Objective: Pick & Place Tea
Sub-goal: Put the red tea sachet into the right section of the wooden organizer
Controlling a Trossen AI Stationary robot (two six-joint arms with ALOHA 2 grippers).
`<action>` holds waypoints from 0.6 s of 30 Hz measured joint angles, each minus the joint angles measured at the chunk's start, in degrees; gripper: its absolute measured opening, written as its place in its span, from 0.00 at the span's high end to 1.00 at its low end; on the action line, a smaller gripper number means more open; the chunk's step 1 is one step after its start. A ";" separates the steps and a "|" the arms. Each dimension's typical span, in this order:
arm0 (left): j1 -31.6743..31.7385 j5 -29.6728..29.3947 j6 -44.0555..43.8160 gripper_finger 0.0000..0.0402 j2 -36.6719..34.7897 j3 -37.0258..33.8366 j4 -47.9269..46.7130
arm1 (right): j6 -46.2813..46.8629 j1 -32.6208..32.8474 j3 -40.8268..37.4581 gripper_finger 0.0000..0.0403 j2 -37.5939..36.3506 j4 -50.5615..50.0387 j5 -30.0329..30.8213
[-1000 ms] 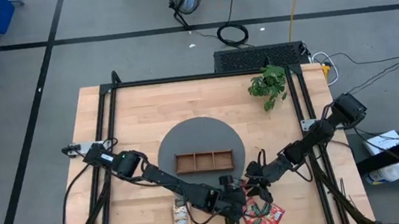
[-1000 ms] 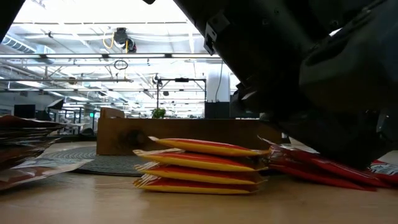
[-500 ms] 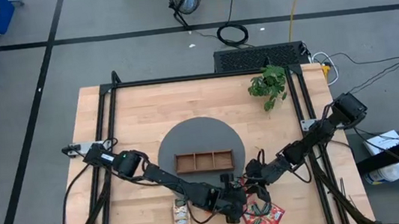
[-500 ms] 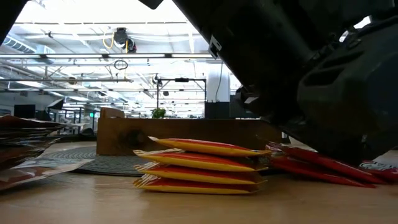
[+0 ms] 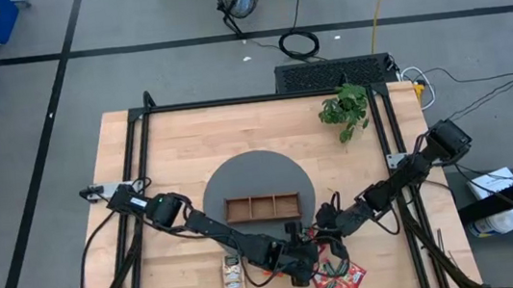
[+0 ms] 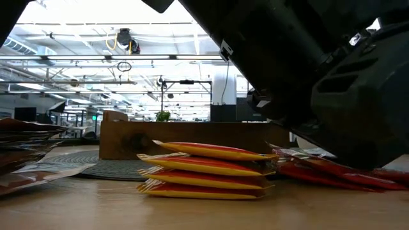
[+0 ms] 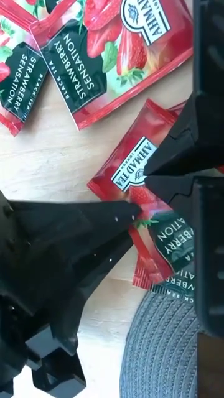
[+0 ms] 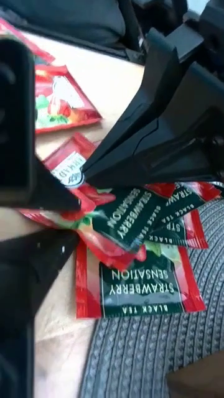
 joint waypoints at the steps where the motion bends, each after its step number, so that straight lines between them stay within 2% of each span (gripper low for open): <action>1: 0.00 -0.01 0.11 0.95 0.02 0.00 -0.05 | -0.48 0.00 0.00 0.98 0.02 0.01 0.28; 9: -1.41 -0.13 1.85 0.99 -0.43 0.00 -1.75 | -1.85 0.03 -0.05 1.00 -1.49 -0.35 1.05; 14: -3.29 -0.19 2.20 0.93 -3.60 -0.02 -2.83 | -4.47 0.88 -0.31 1.00 -5.72 -2.67 1.11; 18: -4.43 -1.50 1.89 0.90 -5.88 0.11 -3.77 | -5.40 2.45 -0.22 1.00 -9.82 -5.82 3.58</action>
